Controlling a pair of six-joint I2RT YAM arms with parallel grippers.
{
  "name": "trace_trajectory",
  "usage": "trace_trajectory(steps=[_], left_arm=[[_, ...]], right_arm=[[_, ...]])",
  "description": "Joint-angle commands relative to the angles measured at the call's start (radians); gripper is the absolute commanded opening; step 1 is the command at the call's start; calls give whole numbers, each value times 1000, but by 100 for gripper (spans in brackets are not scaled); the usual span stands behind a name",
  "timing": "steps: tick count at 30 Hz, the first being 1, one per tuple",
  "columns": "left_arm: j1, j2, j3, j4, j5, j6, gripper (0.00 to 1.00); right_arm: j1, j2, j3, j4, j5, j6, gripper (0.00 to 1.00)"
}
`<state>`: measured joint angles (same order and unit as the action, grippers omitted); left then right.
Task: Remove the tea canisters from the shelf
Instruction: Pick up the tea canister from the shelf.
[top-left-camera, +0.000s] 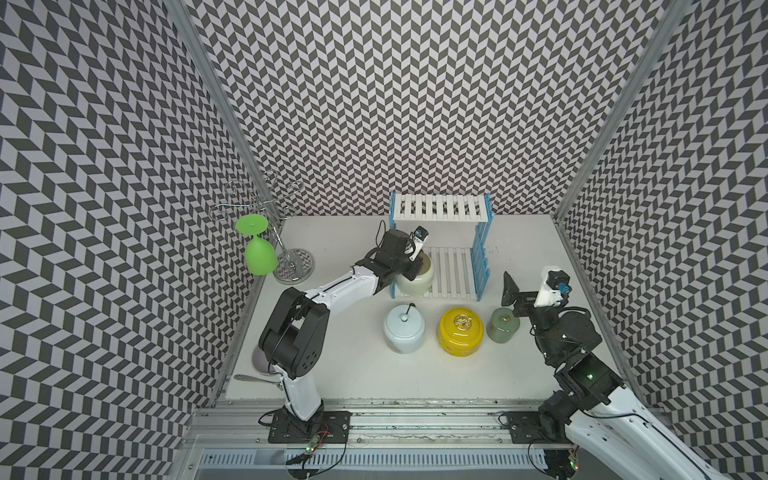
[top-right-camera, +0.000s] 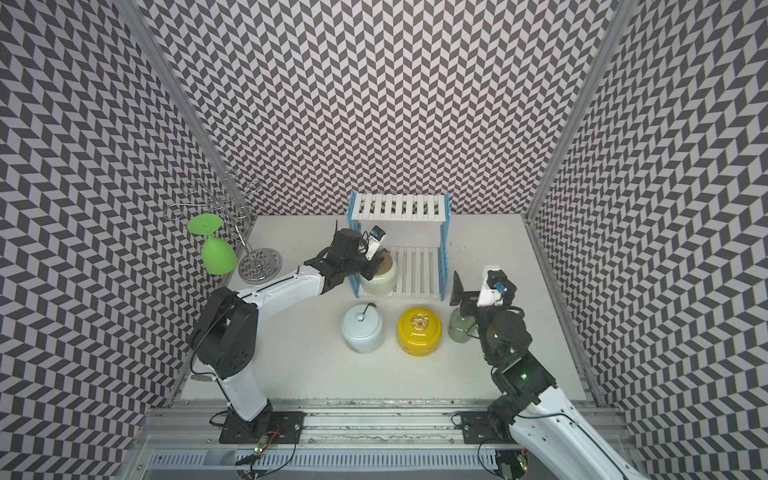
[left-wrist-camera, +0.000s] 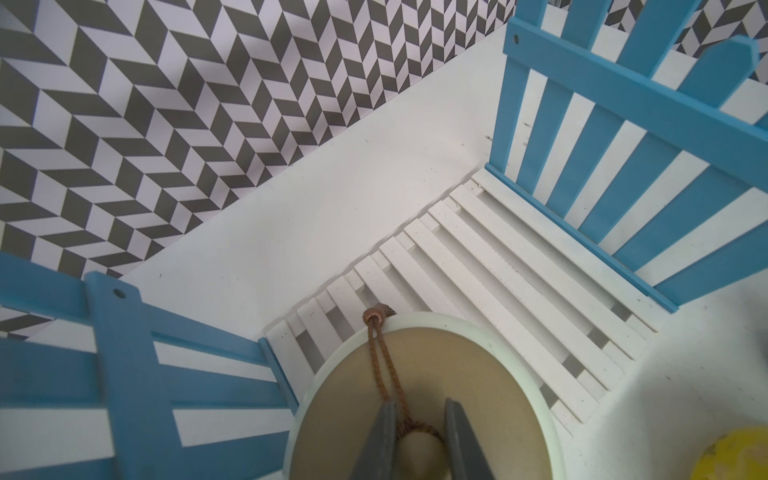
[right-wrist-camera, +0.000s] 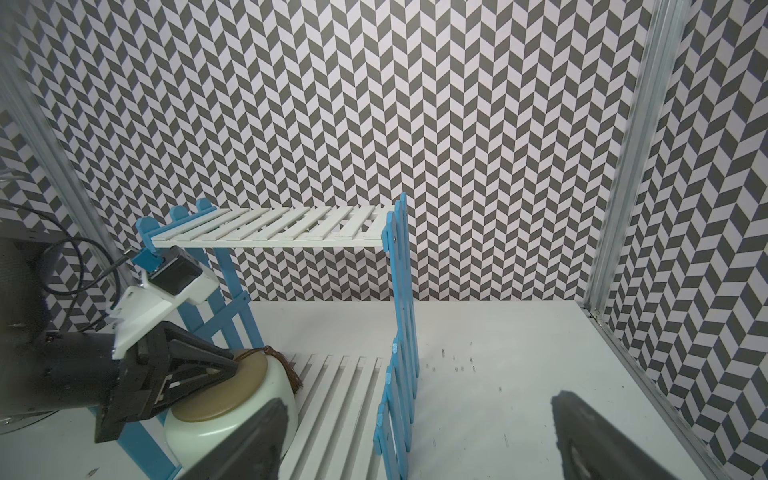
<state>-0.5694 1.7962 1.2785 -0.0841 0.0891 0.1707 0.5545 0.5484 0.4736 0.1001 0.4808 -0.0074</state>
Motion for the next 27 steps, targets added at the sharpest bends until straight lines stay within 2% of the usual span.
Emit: trace_trajectory(steps=[1, 12, 27], left_arm=[[-4, -3, 38, -38, 0, 18, 0], [-6, -71, 166, -77, 53, 57, 0], [-4, -248, 236, -128, 197, 55, 0]], right_arm=[[-7, -15, -9, 52, -6, 2, 100], [-10, -8, -10, 34, 6, 5, 100], [-16, -5, -13, 34, 7, 2, 100]])
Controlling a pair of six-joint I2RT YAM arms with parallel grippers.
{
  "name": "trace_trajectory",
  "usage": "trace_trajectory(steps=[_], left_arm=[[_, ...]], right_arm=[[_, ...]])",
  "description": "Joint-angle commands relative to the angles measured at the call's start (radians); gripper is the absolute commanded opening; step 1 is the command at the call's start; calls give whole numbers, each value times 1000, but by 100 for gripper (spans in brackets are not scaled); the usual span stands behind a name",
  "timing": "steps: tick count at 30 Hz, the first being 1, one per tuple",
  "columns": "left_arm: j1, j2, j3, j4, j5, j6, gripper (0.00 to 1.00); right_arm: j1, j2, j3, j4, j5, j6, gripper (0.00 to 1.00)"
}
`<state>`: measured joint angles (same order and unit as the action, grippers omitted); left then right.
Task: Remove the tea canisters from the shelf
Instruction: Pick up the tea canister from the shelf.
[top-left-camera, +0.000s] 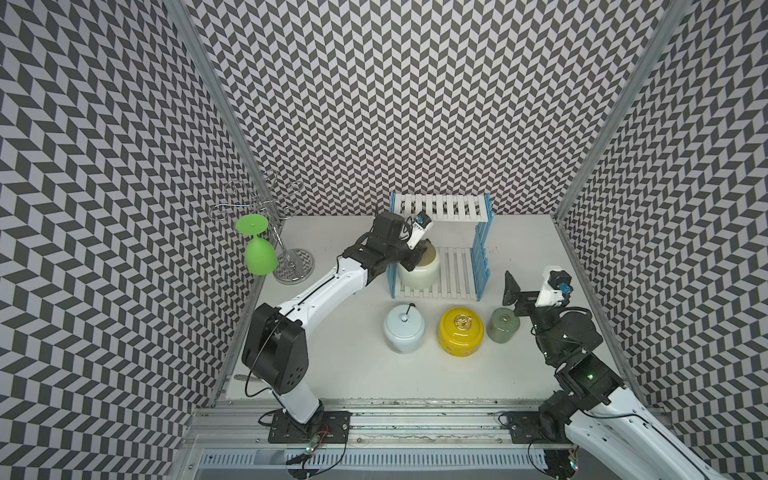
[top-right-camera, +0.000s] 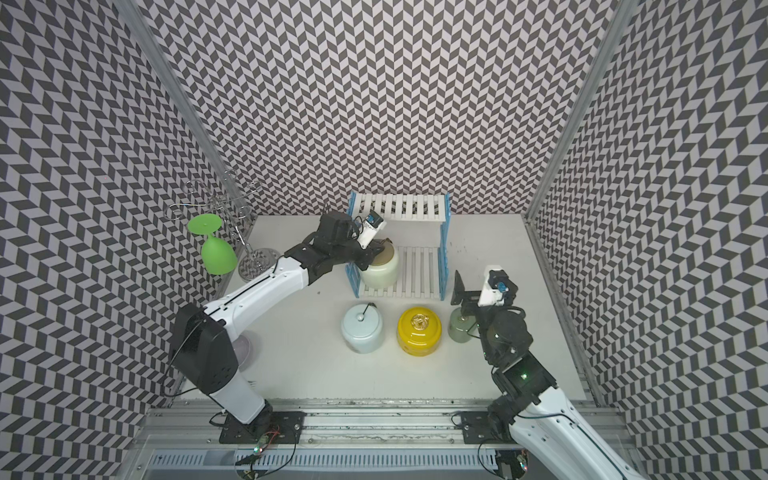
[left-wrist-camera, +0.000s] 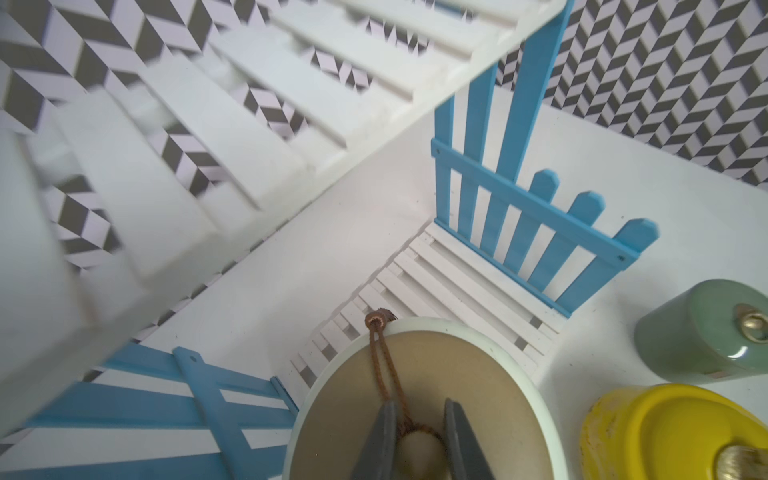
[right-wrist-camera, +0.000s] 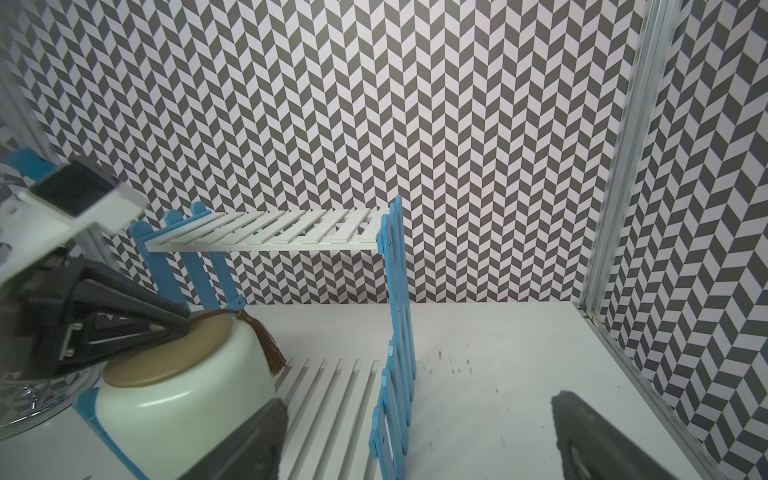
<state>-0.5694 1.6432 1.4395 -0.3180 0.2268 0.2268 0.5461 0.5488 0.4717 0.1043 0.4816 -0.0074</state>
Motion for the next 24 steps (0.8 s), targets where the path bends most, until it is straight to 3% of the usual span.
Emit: trace_trajectory(steps=[1, 13, 24], left_arm=[[-4, -106, 73, 103, 65, -2, 0], [61, -284, 12, -13, 130, 64, 0], [168, -474, -7, -266, 168, 281, 0]], right_arm=[[-8, -7, -11, 37, 8, 0, 100], [-9, 5, -13, 28, 4, 4, 100], [-9, 8, -14, 44, 3, 0, 99]])
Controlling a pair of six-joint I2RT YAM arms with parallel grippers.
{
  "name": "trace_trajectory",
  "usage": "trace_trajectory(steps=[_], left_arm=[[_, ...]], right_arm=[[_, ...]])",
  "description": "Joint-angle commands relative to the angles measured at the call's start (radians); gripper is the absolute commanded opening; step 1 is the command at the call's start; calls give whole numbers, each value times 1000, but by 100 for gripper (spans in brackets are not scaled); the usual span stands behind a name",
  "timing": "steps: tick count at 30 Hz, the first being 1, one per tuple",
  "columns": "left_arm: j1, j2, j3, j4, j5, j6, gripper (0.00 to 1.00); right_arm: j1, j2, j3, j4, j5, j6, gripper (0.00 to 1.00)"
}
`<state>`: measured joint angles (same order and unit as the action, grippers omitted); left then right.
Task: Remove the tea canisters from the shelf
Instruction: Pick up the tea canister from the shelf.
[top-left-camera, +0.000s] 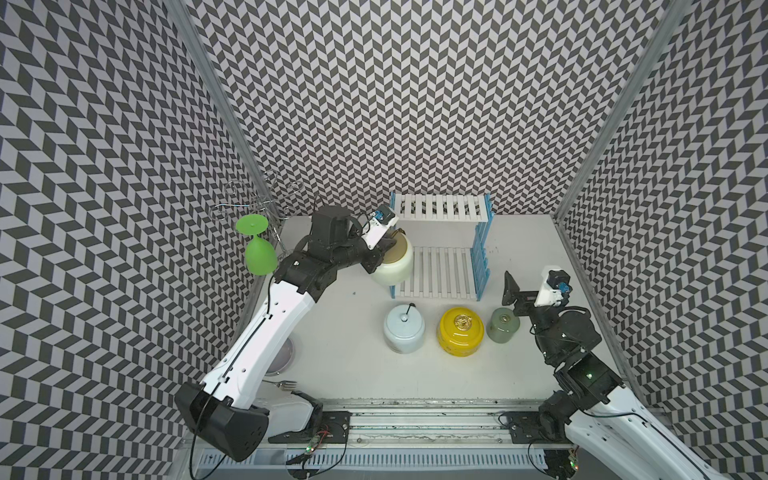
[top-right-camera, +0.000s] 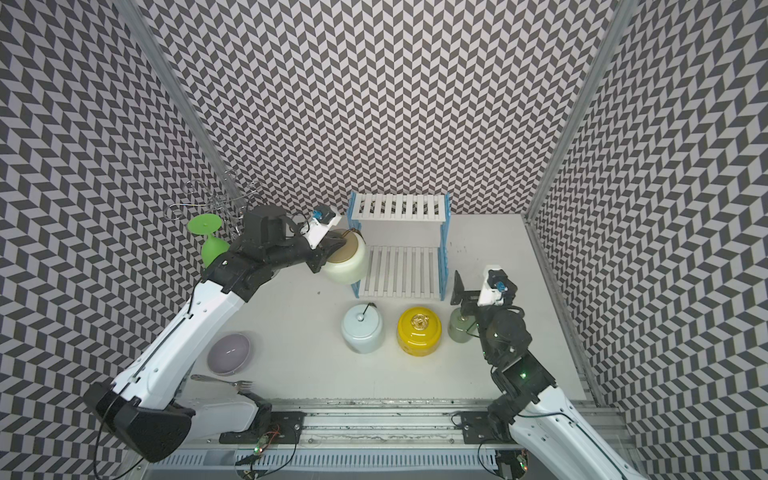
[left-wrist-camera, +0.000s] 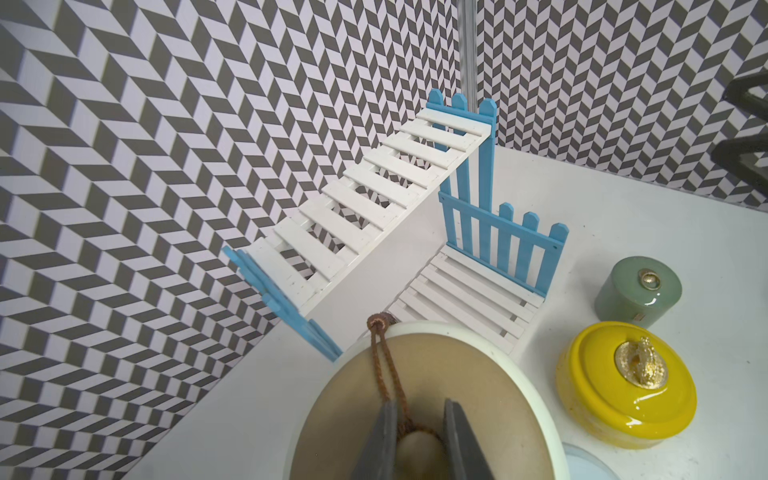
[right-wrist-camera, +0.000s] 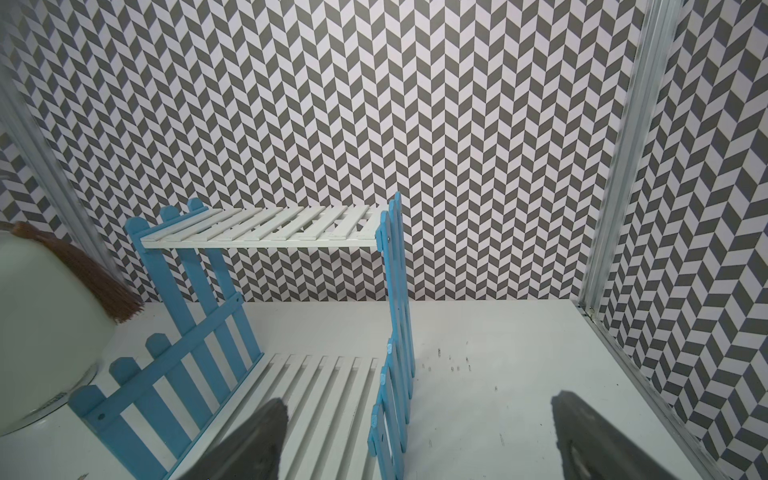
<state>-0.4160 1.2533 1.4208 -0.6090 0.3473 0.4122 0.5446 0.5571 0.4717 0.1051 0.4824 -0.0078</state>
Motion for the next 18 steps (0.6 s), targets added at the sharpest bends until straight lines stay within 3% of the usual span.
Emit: trace_trajectory(steps=[1, 10, 18], left_arm=[[24, -99, 4, 9, 47, 106, 0], [146, -244, -136, -43, 57, 120, 0], [214, -368, -342, -29, 55, 123, 0]], right_arm=[[-7, 1, -15, 42, 4, 2, 99], [-8, 9, -14, 35, 14, 2, 100], [-7, 6, -15, 35, 22, 0, 100]])
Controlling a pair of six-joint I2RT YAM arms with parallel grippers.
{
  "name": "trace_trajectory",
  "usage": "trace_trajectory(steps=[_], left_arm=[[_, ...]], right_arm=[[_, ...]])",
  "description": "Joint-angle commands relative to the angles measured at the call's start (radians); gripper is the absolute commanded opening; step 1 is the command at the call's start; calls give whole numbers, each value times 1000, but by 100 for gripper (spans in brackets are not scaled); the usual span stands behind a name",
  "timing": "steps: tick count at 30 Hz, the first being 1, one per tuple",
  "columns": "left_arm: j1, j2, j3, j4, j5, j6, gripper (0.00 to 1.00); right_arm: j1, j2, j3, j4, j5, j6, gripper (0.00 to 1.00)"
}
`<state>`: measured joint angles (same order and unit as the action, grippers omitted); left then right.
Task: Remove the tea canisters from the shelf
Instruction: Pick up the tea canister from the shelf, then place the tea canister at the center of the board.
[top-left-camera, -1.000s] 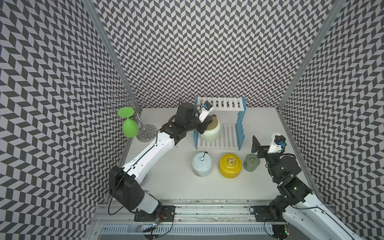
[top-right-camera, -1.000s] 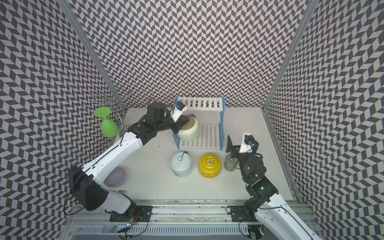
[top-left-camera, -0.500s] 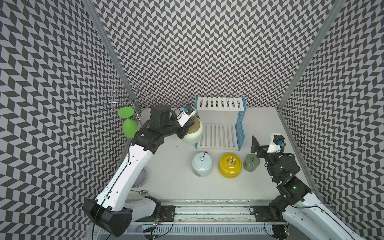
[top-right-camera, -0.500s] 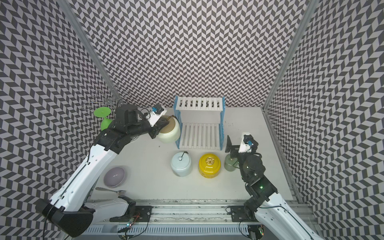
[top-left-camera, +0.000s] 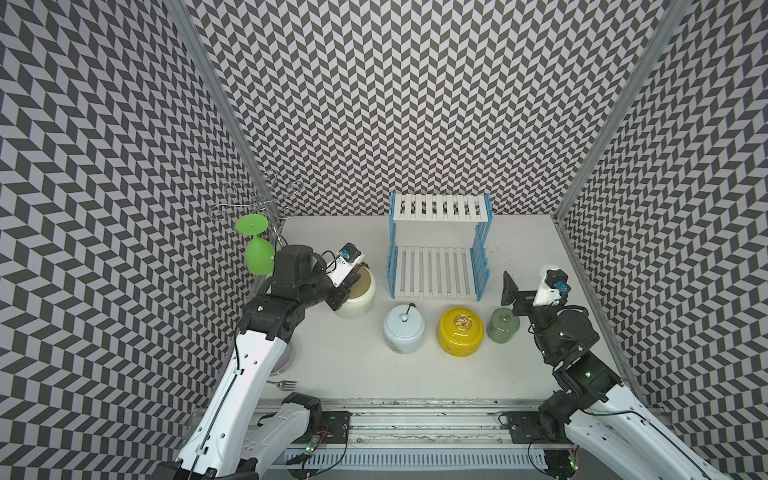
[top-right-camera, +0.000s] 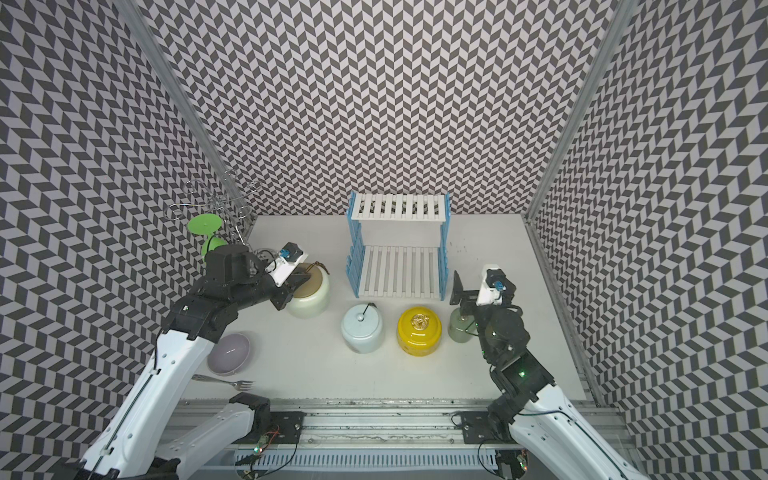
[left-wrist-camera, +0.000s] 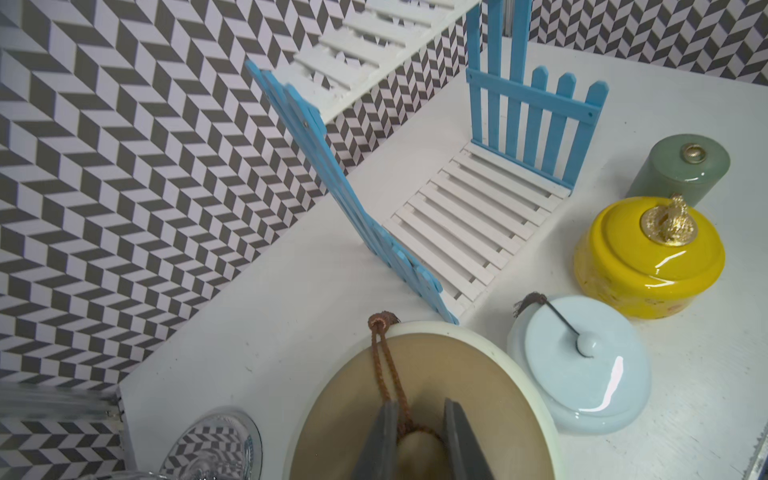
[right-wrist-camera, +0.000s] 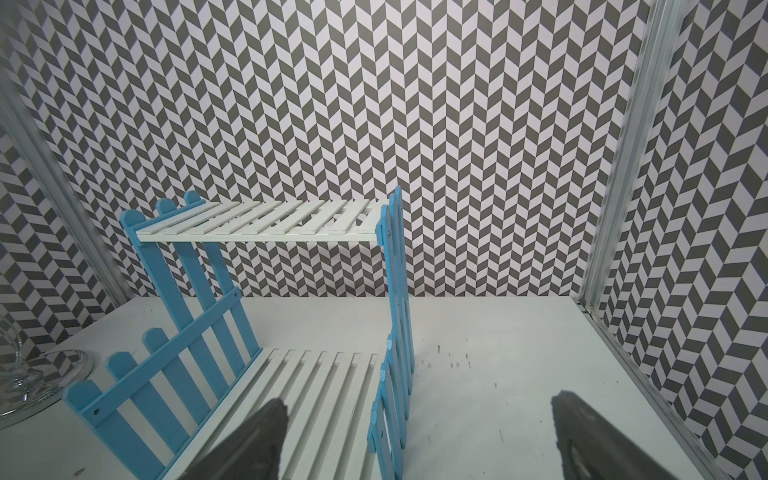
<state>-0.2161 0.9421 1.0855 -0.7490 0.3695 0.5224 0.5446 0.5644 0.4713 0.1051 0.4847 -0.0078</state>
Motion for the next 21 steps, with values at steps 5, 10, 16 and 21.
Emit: trace_trajectory(steps=[5, 10, 16, 21], left_arm=[[46, -112, -139, 177, 20, -8, 0], [67, -156, -285, 271, 30, -64, 0], [93, -203, -433, 376, 7, -112, 0], [100, -224, -505, 465, -22, -137, 0]], right_arm=[[-8, -6, -14, 46, 11, 2, 100], [-7, -17, -18, 49, 15, -5, 100], [-8, -19, -20, 46, 28, -9, 100], [-8, -15, -19, 44, 28, -7, 99]])
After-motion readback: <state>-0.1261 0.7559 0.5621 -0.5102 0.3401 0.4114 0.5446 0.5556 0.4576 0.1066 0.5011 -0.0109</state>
